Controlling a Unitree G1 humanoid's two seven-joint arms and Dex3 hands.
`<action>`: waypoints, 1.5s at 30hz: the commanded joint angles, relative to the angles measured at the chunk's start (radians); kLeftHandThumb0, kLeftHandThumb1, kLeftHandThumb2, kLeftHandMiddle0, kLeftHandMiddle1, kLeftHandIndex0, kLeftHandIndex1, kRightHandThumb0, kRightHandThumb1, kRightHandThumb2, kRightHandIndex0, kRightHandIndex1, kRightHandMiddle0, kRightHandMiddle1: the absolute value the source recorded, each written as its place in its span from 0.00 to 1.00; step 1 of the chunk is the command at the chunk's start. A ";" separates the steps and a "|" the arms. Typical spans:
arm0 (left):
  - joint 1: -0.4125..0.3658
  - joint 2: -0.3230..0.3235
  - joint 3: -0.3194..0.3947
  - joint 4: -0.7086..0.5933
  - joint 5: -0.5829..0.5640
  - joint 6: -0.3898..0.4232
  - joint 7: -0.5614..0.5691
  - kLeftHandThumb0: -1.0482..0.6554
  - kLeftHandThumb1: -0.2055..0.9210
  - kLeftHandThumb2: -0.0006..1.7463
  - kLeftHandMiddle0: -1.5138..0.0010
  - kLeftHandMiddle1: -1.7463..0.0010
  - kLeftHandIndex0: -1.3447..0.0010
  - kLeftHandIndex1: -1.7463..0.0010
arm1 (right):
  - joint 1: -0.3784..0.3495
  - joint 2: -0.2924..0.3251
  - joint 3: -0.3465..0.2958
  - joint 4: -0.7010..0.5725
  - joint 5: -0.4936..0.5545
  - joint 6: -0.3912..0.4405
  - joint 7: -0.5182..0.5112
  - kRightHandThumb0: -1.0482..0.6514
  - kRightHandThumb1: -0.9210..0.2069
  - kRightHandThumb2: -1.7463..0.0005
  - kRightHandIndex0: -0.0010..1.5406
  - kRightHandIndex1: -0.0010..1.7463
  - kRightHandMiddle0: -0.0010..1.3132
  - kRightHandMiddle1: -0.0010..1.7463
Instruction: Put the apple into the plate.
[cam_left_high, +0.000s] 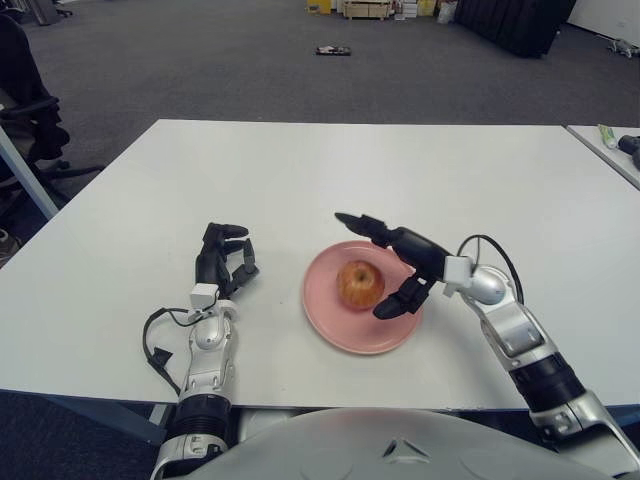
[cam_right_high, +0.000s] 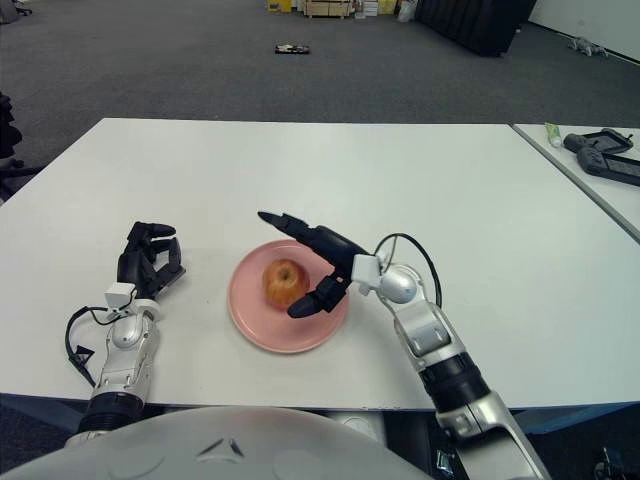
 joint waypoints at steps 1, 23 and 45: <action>0.029 -0.003 -0.005 0.034 0.002 0.047 0.000 0.38 0.73 0.54 0.56 0.00 0.71 0.00 | 0.031 0.040 -0.076 0.045 0.064 -0.029 -0.032 0.02 0.25 0.69 0.00 0.00 0.00 0.00; 0.026 -0.006 -0.001 0.045 0.001 0.034 0.003 0.38 0.72 0.55 0.57 0.00 0.71 0.00 | 0.074 0.359 -0.321 0.281 0.229 -0.247 -0.177 0.06 0.08 0.69 0.01 0.23 0.00 0.32; 0.019 -0.005 0.001 0.062 0.000 0.027 -0.001 0.38 0.70 0.57 0.57 0.00 0.70 0.00 | 0.109 0.390 -0.391 0.377 -0.122 -0.077 -0.653 0.38 0.11 0.56 0.17 0.72 0.14 0.95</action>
